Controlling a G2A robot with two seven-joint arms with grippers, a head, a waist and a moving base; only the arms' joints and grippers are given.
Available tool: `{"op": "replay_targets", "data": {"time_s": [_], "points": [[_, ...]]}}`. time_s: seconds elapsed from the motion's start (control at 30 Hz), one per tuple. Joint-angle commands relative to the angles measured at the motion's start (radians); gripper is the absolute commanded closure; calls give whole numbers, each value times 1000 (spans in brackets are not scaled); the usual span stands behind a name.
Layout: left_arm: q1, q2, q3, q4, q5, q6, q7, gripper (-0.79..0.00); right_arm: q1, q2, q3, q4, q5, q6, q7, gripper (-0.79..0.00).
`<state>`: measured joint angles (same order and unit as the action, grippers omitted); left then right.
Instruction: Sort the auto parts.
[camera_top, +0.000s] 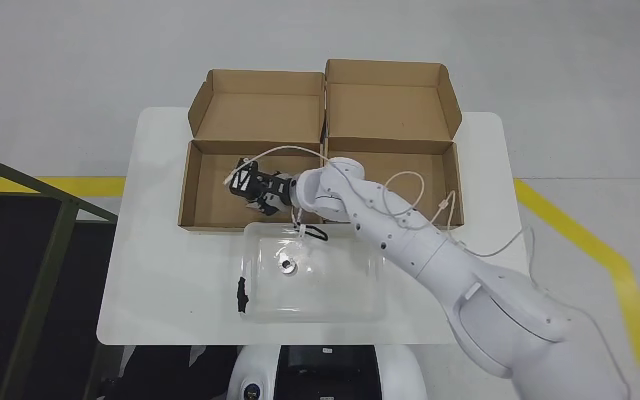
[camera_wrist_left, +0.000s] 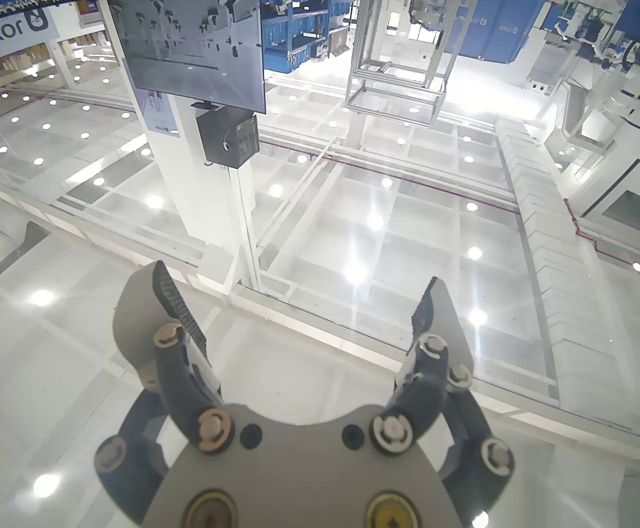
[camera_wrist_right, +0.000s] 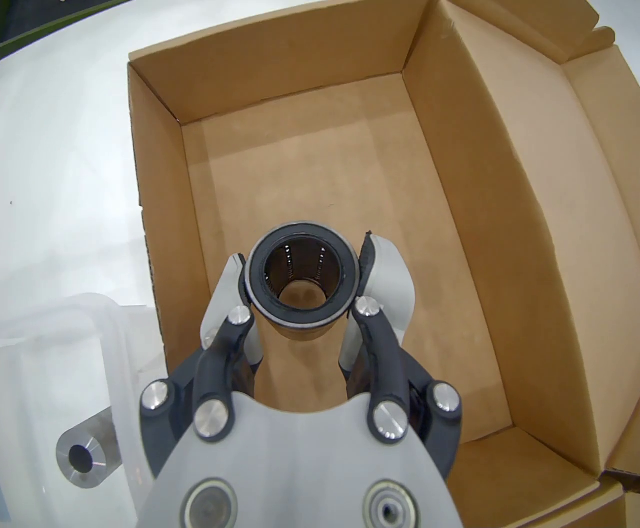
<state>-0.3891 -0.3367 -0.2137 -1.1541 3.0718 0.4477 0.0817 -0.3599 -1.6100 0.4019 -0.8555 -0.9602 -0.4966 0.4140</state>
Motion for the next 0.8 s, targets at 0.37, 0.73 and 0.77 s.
{"op": "replay_targets", "data": {"time_s": [0.37,0.73,0.77], "points": [[0,0,0,0,0,0,0,-785,3,1,57,-65,-69,-25,-32,-785],[0,0,0,0,0,0,0,-785,-175,123,237,-517,-191,-81,140,-785],[0,0,0,0,0,0,0,-785,-206,135,256,-565,-200,-91,161,-785]]}}
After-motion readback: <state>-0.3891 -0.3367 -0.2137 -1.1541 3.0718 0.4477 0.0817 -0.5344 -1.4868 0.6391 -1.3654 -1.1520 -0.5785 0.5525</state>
